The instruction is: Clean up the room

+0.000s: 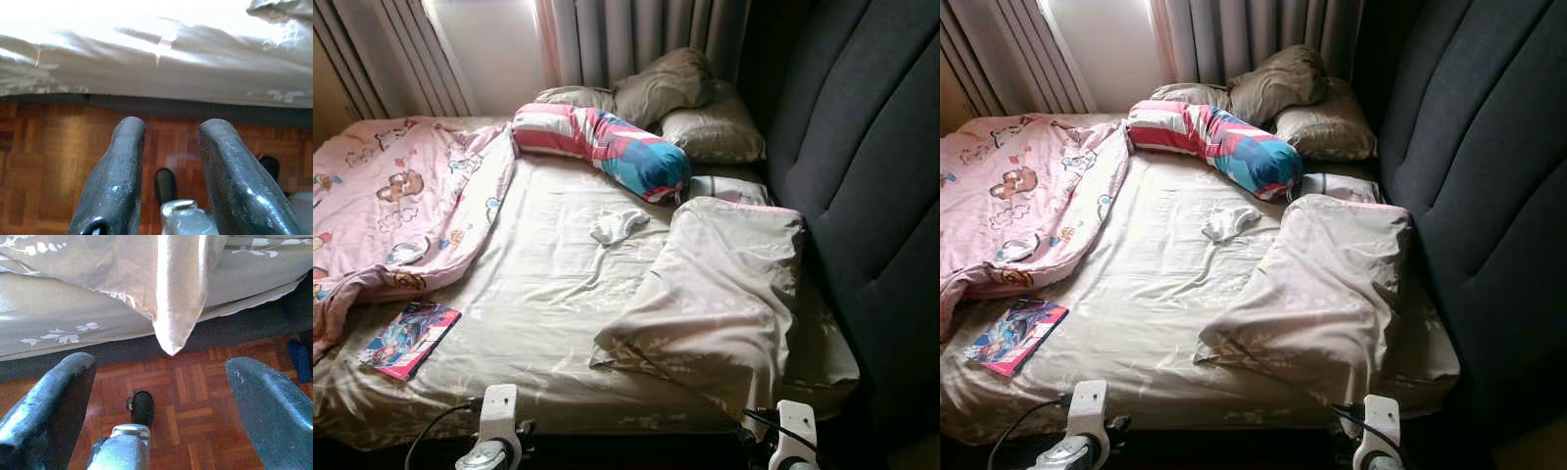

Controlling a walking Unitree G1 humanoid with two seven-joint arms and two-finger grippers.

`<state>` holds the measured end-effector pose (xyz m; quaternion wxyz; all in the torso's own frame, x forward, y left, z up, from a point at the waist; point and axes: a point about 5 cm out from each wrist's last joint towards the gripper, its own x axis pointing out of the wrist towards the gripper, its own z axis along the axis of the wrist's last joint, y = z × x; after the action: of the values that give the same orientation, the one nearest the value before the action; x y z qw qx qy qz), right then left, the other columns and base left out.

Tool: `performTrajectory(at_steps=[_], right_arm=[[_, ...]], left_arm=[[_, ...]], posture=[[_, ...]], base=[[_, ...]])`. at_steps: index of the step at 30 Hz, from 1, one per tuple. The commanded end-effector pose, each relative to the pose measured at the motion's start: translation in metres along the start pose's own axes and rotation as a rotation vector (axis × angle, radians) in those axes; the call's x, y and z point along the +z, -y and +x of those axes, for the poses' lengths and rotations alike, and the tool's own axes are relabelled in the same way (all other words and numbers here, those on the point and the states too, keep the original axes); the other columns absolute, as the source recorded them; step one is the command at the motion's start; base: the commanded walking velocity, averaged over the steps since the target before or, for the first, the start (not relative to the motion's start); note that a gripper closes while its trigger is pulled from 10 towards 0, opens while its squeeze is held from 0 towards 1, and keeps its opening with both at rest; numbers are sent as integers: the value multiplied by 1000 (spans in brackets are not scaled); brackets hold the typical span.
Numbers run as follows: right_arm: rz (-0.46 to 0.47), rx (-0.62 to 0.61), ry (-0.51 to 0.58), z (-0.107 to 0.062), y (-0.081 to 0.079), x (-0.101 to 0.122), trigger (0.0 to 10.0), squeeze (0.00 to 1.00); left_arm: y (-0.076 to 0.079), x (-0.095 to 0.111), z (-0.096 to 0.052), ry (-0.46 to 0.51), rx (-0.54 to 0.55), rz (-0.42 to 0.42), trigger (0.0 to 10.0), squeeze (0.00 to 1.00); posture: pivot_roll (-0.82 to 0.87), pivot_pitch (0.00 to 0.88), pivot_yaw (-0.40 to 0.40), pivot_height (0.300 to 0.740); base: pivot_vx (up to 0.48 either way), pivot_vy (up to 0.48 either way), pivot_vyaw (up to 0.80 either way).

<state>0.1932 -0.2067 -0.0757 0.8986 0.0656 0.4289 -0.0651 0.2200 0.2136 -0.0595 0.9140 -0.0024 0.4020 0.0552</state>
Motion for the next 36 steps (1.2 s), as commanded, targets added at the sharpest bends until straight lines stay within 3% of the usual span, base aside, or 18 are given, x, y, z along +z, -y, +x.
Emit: performTrajectory(at_steps=[1,13,18,21,26,36], right_arm=[[-16,14,-4,0,-4,0,10000,0],[-61,15,-4,0,-2,0,10000,0],[-25,8,-1,0,-1,-1,10000,0],[-34,1,-1,0,-1,-1,10000,0],[-34,-1,1,0,0,-1,10000,0],[-19,-7,11,0,-1,1,10000,0]], left_arm=[[-7,-6,-2,-21,20,20,10000,0],[-7,-9,-2,-28,16,29,10000,0],[4,-2,0,-15,3,33,10000,0],[16,14,4,6,-10,38,10000,0],[10,6,2,-1,-10,34,10000,0],[-4,13,1,49,-3,-1,10000,0]], posture=[[14,0,23,740],[13,0,15,740],[11,0,15,740],[9,0,15,740],[5,0,14,740],[9,0,10,740]], base=[[0,0,0],[0,-56,133],[0,-381,480],[0,-375,0],[0,-72,0],[0,0,0]])
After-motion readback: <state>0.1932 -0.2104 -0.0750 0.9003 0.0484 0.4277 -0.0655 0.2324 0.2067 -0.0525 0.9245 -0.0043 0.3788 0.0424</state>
